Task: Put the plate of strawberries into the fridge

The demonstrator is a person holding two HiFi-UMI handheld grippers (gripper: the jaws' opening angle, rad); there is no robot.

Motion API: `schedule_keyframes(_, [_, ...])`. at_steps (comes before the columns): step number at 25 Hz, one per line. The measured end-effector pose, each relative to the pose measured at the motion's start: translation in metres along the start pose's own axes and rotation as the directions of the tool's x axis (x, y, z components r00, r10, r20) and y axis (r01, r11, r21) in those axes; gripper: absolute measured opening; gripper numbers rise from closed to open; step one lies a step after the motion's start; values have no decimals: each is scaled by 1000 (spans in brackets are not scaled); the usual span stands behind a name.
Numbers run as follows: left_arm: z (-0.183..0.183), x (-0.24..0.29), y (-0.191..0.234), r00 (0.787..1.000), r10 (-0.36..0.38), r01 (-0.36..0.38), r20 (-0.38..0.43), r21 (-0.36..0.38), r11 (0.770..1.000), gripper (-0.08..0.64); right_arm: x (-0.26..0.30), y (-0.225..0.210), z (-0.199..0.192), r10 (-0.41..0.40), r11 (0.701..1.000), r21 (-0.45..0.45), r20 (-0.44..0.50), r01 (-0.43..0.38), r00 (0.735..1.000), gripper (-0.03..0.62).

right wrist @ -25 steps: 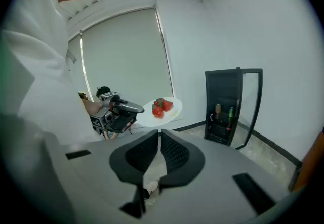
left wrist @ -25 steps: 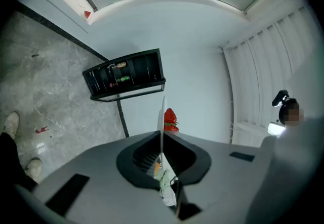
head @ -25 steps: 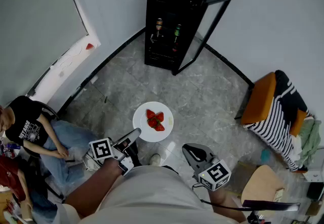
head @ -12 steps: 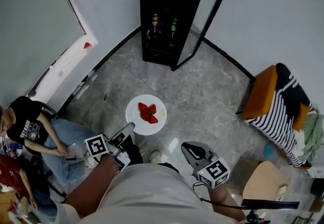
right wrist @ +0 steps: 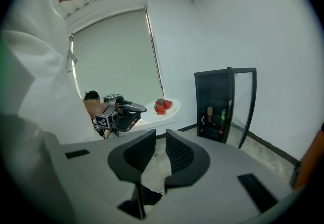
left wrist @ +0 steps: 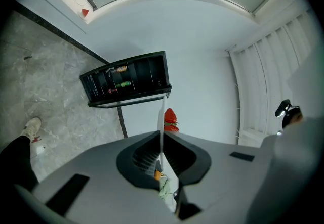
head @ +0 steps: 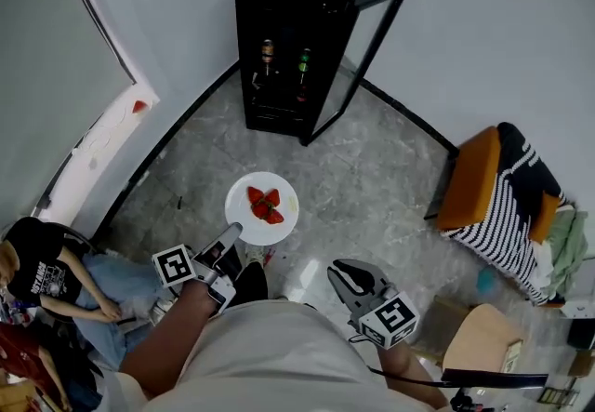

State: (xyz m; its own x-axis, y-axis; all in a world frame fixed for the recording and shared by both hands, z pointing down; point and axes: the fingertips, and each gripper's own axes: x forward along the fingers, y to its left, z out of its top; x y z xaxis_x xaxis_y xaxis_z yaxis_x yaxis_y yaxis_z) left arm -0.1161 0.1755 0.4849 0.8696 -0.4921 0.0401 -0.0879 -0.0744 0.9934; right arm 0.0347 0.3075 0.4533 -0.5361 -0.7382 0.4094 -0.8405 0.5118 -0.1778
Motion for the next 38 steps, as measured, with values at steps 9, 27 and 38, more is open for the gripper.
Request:
schedule_keyframes(9, [119, 105, 6, 996, -19, 22, -85, 38, 999, 26, 90, -75, 83, -80, 996, -40, 20, 81, 997, 89])
schedule_keyframes(27, [286, 294, 73, 998, 61, -61, -3, 62, 996, 26, 209, -229, 163, -15, 998, -69, -12, 14, 1000, 89])
schedule_keyframes(38, [365, 449, 142, 978, 155, -157, 142, 1, 988, 26, 223, -397, 201, 23, 998, -61, -77, -28, 997, 89])
